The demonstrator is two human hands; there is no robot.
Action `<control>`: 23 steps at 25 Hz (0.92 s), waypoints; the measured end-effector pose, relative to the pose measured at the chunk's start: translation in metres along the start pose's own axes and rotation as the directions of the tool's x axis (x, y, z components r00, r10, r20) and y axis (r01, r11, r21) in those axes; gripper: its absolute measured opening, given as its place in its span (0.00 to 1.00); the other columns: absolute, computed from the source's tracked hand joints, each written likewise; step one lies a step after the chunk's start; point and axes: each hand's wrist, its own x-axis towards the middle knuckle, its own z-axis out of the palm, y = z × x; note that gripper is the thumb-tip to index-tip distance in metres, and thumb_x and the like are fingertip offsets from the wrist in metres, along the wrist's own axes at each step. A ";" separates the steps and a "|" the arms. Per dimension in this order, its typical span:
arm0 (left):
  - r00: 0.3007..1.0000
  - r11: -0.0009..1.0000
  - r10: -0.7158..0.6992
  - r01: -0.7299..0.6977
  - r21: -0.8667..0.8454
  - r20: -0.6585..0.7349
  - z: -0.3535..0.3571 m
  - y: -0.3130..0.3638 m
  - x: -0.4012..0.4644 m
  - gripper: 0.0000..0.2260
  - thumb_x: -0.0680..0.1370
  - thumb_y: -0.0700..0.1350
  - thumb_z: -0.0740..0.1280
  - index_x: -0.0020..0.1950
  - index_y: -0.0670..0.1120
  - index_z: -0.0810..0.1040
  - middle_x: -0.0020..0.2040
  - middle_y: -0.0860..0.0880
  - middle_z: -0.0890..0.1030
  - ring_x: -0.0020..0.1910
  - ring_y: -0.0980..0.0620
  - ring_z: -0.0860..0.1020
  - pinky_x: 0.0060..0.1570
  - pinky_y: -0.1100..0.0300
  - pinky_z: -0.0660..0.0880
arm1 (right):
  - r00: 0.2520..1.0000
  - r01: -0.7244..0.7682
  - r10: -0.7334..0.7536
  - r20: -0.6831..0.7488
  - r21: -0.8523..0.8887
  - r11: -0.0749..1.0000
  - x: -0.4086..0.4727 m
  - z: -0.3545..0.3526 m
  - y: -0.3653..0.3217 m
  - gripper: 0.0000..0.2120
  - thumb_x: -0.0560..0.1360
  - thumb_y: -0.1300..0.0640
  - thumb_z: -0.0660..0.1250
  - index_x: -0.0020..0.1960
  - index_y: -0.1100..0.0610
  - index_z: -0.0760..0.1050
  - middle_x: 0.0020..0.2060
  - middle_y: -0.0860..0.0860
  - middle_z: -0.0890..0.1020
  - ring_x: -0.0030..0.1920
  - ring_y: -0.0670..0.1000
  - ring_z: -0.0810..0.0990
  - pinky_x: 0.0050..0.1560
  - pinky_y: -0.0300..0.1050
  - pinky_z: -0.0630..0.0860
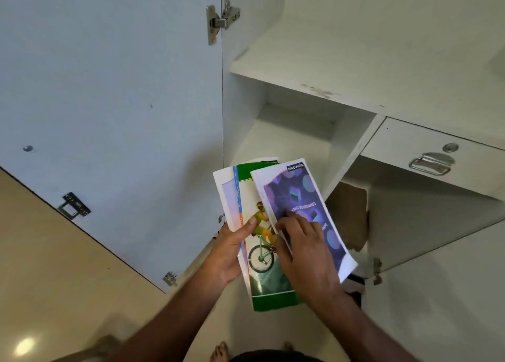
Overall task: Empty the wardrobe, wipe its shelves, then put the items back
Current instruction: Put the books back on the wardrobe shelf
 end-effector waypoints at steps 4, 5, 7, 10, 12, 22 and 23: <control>0.997 0.997 -0.036 0.040 -0.067 0.071 -0.005 -0.002 0.005 0.38 0.61 0.48 0.85 0.68 0.39 0.76 0.57 0.33 0.82 0.49 0.35 0.84 0.46 0.43 0.81 | 0.991 0.131 -0.131 0.009 0.038 0.991 0.004 -0.012 0.011 0.21 0.81 0.43 0.52 0.62 0.48 0.79 0.66 0.48 0.78 0.61 0.53 0.74 0.59 0.54 0.77; 0.994 0.995 -0.043 0.051 -0.083 0.100 -0.005 -0.002 0.006 0.38 0.62 0.48 0.85 0.68 0.39 0.76 0.56 0.33 0.82 0.48 0.35 0.84 0.47 0.42 0.81 | 0.989 0.146 -0.146 -0.023 -0.006 0.989 0.006 -0.013 0.014 0.19 0.80 0.41 0.54 0.62 0.45 0.78 0.68 0.48 0.76 0.63 0.54 0.73 0.61 0.58 0.76; 0.988 0.993 -0.053 0.067 -0.096 0.142 -0.005 0.000 0.009 0.37 0.62 0.48 0.84 0.67 0.39 0.76 0.55 0.34 0.83 0.48 0.36 0.84 0.48 0.43 0.81 | 0.999 0.035 -0.036 -0.009 -0.072 0.997 0.012 -0.020 0.022 0.27 0.74 0.32 0.62 0.71 0.37 0.67 0.77 0.48 0.62 0.75 0.56 0.60 0.72 0.66 0.63; 0.977 0.995 -0.042 0.058 -0.076 0.208 -0.004 0.007 0.015 0.35 0.67 0.47 0.82 0.70 0.39 0.74 0.56 0.34 0.82 0.51 0.35 0.83 0.51 0.40 0.79 | 0.968 -0.244 0.241 0.073 0.036 0.969 0.031 -0.043 0.044 0.59 0.52 0.16 0.64 0.77 0.32 0.46 0.81 0.47 0.46 0.80 0.58 0.48 0.75 0.68 0.52; 0.961 0.996 -0.041 0.060 -0.059 0.275 0.000 0.011 0.017 0.35 0.69 0.47 0.81 0.71 0.39 0.72 0.57 0.34 0.81 0.52 0.35 0.83 0.53 0.40 0.79 | 0.954 -0.293 0.266 0.134 0.244 0.925 0.040 -0.051 0.056 0.65 0.47 0.18 0.71 0.77 0.31 0.45 0.79 0.47 0.52 0.76 0.59 0.61 0.69 0.70 0.67; 0.980 0.997 -0.053 0.042 0.059 0.193 0.015 0.015 0.015 0.39 0.57 0.47 0.87 0.65 0.36 0.78 0.53 0.35 0.84 0.48 0.39 0.84 0.47 0.48 0.81 | 0.851 -0.498 0.381 0.362 0.785 0.369 0.028 -0.043 0.109 0.39 0.52 0.40 0.85 0.55 0.63 0.81 0.51 0.64 0.85 0.49 0.62 0.85 0.56 0.60 0.80; 0.980 0.996 -0.053 0.038 0.082 0.193 0.018 0.013 0.014 0.38 0.56 0.47 0.87 0.63 0.37 0.80 0.54 0.35 0.84 0.49 0.40 0.85 0.47 0.49 0.82 | 0.854 -0.483 0.391 0.344 0.805 0.346 0.027 -0.040 0.108 0.41 0.51 0.41 0.86 0.56 0.64 0.80 0.51 0.65 0.84 0.48 0.62 0.85 0.52 0.57 0.82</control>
